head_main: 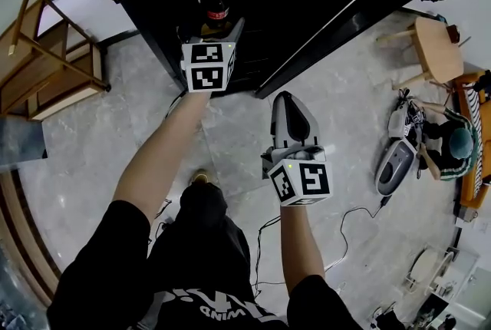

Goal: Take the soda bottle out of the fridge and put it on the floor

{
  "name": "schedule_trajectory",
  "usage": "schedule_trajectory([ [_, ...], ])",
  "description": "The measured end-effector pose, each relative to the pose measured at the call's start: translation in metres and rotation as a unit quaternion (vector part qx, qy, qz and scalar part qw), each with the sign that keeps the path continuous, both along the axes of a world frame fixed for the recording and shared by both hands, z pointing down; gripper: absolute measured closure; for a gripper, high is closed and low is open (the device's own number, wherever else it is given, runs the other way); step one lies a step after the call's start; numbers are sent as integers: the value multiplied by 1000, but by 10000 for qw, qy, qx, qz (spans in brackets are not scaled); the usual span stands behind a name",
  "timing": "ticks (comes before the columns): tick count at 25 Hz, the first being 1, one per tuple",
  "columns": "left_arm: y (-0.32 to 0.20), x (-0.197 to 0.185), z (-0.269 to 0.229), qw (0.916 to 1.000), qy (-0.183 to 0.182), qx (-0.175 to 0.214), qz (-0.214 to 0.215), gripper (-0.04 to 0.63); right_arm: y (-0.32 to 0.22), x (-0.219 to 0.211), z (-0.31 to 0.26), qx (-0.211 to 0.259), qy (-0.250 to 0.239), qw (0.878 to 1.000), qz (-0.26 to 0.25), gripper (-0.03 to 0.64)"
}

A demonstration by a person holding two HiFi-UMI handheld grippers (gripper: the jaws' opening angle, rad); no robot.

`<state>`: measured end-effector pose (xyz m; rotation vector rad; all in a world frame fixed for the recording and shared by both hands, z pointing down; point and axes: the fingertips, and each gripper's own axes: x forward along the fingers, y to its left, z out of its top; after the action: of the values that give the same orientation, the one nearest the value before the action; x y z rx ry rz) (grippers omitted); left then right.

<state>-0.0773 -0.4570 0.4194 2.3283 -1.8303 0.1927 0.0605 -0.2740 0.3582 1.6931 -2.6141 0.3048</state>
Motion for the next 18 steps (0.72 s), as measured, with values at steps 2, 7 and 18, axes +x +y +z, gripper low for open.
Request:
schedule_trajectory([
  [2, -11, -2, 15, 9999, -63, -84, -71, 196, 0, 3, 6, -9, -15, 10000, 8, 597],
  [7, -42, -4, 41, 9992, -261, -264, -138, 196, 3, 7, 24, -58, -21, 10000, 25, 597],
  [18, -57, -10, 46, 9985, -491, -240, -55, 290, 9, 20, 53, -133, -78, 9999, 74, 597],
])
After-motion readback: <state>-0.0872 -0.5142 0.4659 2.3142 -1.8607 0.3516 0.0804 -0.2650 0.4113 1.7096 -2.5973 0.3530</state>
